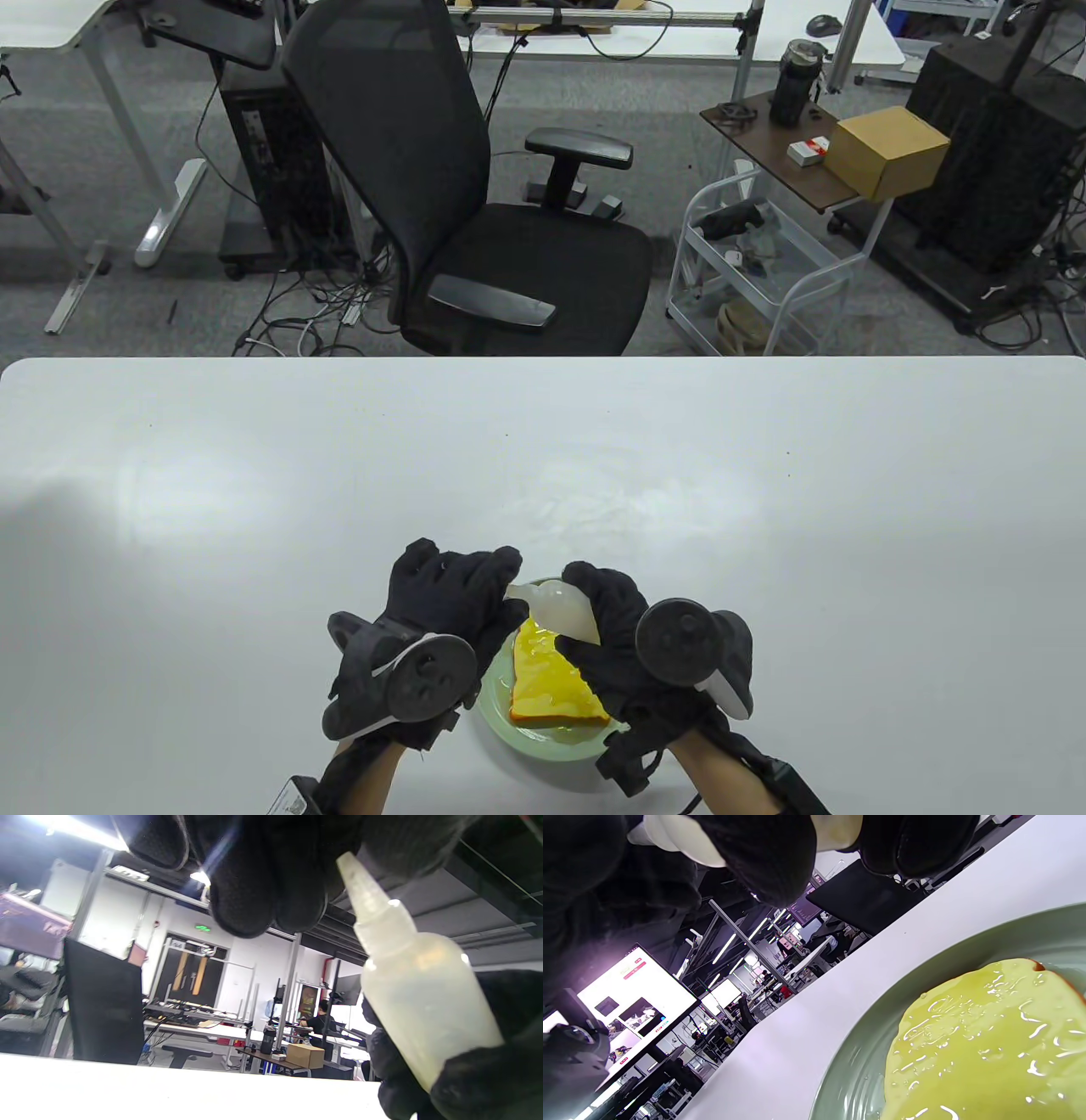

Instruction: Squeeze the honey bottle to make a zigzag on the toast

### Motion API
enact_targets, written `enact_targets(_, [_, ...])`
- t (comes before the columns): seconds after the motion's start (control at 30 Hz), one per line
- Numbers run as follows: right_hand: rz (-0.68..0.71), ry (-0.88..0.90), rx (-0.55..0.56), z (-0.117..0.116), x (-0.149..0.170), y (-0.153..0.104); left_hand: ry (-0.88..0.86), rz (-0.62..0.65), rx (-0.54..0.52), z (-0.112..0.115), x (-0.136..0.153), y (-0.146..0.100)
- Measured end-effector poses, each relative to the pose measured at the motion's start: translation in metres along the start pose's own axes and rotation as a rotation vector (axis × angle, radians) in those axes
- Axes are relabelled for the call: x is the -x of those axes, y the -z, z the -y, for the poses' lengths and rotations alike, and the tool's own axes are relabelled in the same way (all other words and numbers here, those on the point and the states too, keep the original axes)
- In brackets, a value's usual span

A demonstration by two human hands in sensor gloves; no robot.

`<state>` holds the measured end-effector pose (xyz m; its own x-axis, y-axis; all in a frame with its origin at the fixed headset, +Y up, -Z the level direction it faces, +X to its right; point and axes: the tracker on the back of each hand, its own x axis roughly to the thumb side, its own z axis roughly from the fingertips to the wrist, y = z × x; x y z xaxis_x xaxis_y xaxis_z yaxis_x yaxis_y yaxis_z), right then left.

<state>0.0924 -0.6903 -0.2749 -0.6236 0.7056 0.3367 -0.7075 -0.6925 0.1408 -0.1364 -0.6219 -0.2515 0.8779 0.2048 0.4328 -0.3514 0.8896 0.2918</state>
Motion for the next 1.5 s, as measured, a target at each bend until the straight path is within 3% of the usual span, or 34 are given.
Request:
enact_targets(0.2, [0.021,-0.026,-0.032,-0.002,-0.004,0.0,-0.025,-0.012,0.083,0.005,0.001,0.003])
enact_targets(0.4, [0.025,-0.016,-0.103,-0.001,-0.002,0.002,0.066,0.043,0.058,0.005,-0.001,0.004])
enact_targets(0.57, [0.039,-0.053,-0.096,0.0,-0.004,0.001,0.006,0.021,0.057,0.005,0.002,0.004])
enact_targets(0.83, [0.12,-0.222,-0.051,0.003,-0.013,-0.002,-0.002,0.039,0.052,0.006,0.004,0.005])
enact_targets(1.03, [0.155,-0.192,0.018,0.005,-0.012,-0.004,0.005,0.042,0.048,0.006,0.001,0.005])
enact_targets(1.17, [0.18,-0.267,0.036,0.002,-0.016,-0.006,0.013,0.061,0.038,0.003,-0.002,0.003])
enact_targets(1.33, [0.124,-0.289,0.138,0.011,-0.01,-0.006,-0.059,0.073,0.077,0.003,-0.003,0.003])
enact_targets(1.5, [0.087,-0.241,0.168,0.025,-0.005,-0.005,-0.005,0.024,0.133,0.007,0.0,0.004])
